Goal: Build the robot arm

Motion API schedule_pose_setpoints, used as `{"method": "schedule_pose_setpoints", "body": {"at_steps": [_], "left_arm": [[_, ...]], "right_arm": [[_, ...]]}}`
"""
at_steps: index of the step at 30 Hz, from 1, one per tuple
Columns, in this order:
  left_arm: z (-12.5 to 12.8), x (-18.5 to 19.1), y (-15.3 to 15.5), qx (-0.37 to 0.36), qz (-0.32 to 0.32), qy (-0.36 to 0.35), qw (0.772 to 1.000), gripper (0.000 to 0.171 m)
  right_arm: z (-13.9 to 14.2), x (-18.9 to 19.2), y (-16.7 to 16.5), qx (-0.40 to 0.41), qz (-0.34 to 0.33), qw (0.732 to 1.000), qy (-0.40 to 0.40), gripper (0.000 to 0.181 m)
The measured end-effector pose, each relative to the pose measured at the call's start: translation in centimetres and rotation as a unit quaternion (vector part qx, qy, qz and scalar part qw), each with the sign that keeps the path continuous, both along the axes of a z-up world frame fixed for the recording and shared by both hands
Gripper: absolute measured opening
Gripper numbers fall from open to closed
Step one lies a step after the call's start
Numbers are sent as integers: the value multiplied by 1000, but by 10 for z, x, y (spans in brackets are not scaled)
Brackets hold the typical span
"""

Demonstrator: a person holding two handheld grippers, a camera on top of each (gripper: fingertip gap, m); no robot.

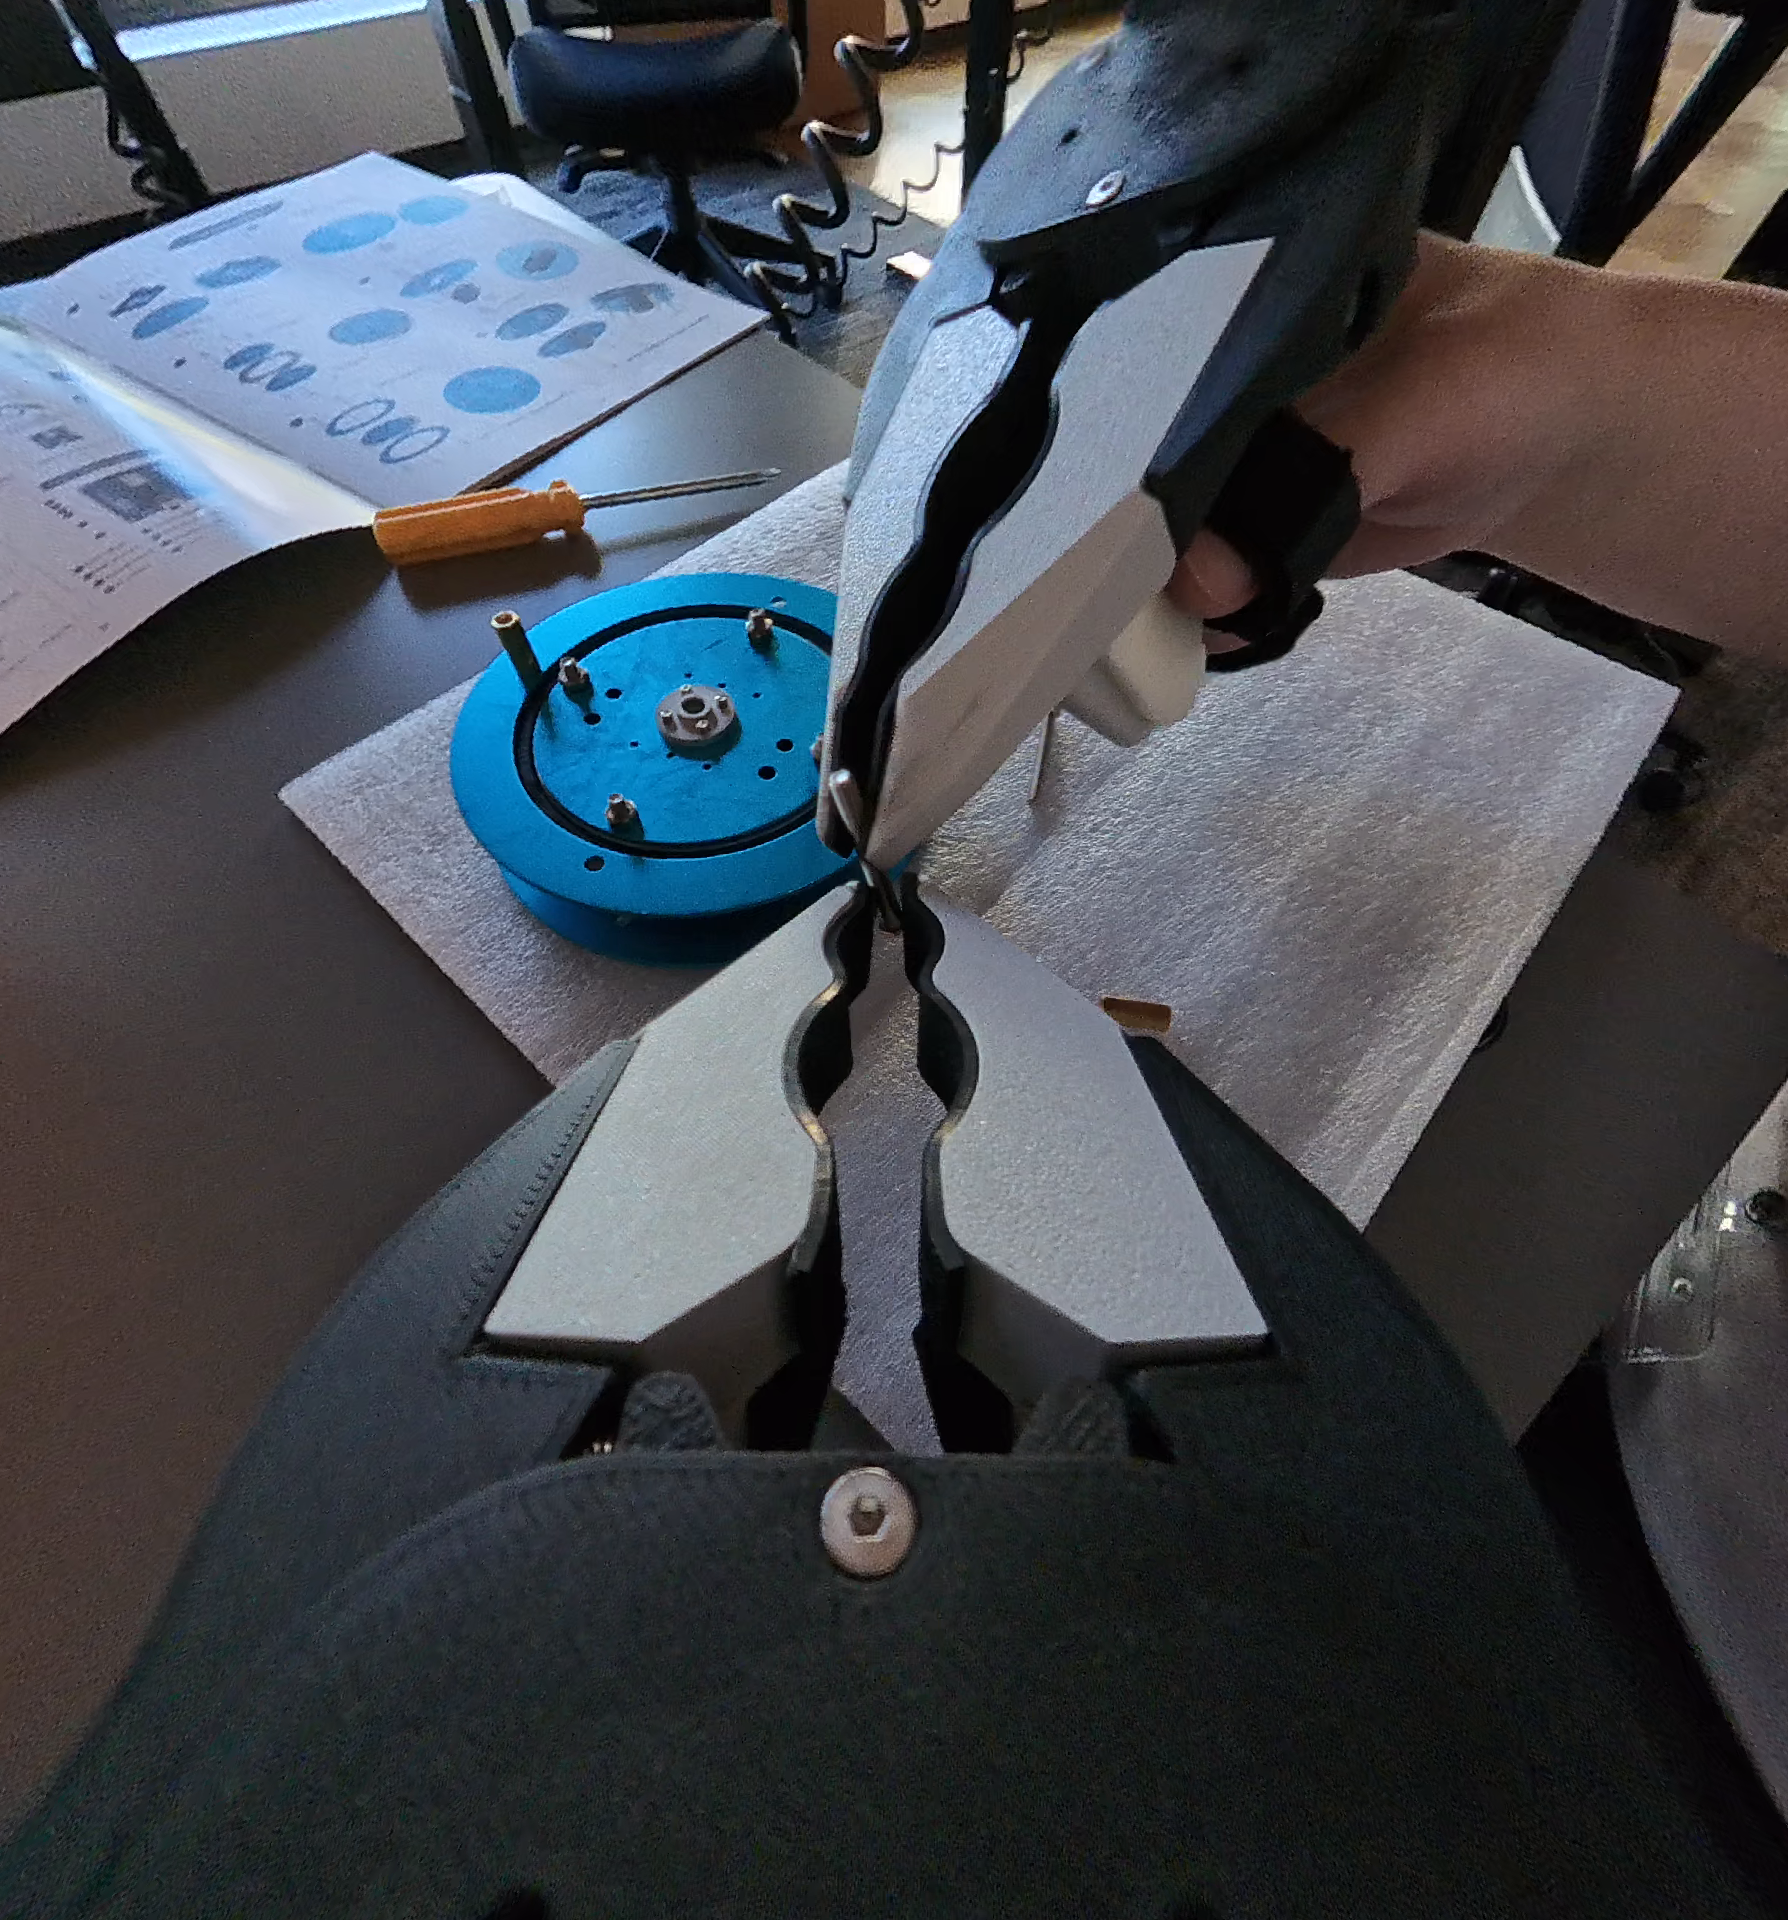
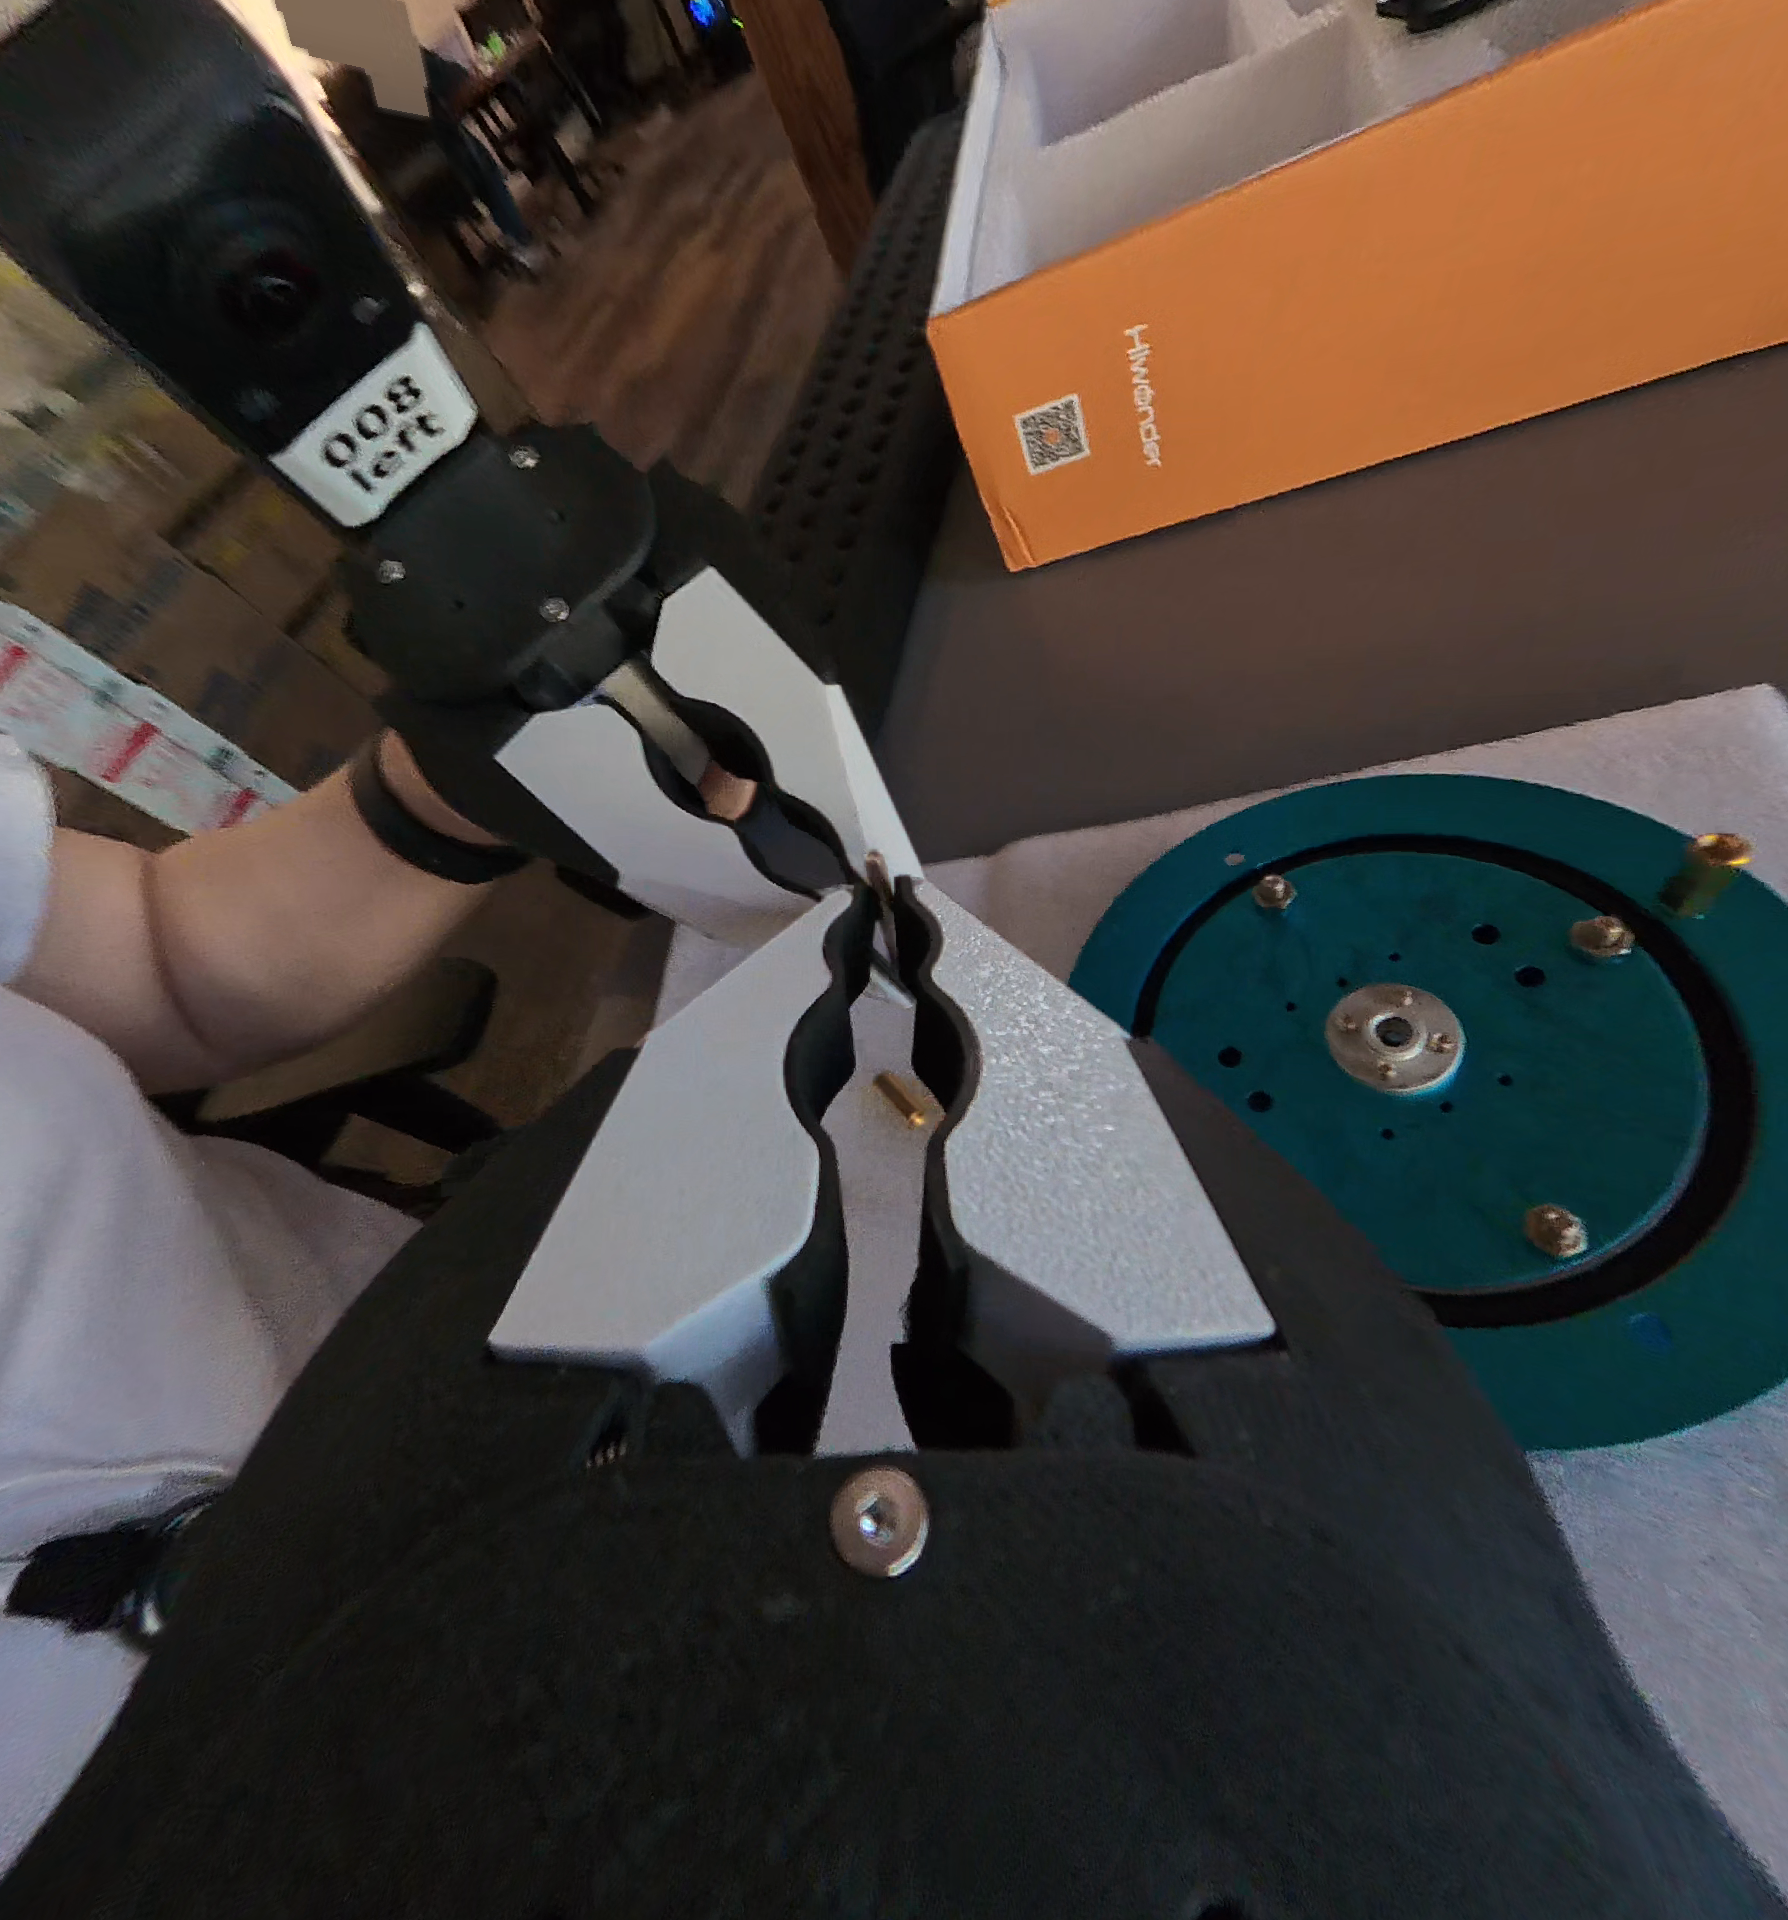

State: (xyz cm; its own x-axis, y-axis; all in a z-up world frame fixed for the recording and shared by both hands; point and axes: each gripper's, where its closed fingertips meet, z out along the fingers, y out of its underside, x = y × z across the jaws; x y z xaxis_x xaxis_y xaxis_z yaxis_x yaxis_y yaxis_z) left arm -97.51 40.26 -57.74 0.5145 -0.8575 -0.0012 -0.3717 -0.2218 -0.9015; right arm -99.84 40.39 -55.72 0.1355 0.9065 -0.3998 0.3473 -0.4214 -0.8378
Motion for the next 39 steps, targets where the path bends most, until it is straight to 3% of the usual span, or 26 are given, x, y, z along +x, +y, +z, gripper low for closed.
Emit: {"method": "schedule_pose_setpoints", "body": {"at_steps": [4,12,16,34,39], "left_arm": [[5,-11,3,-24,47,15,998,35],[-5,-71,-1,-13,126,130,983,27],[-4,-74,-5,-24,133,104,985,24],[-1,-75,-10,-25,132,88,987,26],[5,-78,-12,-23,141,87,986,25]], "right_arm": [[-5,-1,5,2,-29,999,-24,2],[-26,-15,-5,7,-85,996,-40,2],[-40,-20,-12,14,-74,995,-70,3],[-43,-22,-15,54,-57,991,-108,7],[-37,-33,-5,40,-56,981,-182,12]]}}
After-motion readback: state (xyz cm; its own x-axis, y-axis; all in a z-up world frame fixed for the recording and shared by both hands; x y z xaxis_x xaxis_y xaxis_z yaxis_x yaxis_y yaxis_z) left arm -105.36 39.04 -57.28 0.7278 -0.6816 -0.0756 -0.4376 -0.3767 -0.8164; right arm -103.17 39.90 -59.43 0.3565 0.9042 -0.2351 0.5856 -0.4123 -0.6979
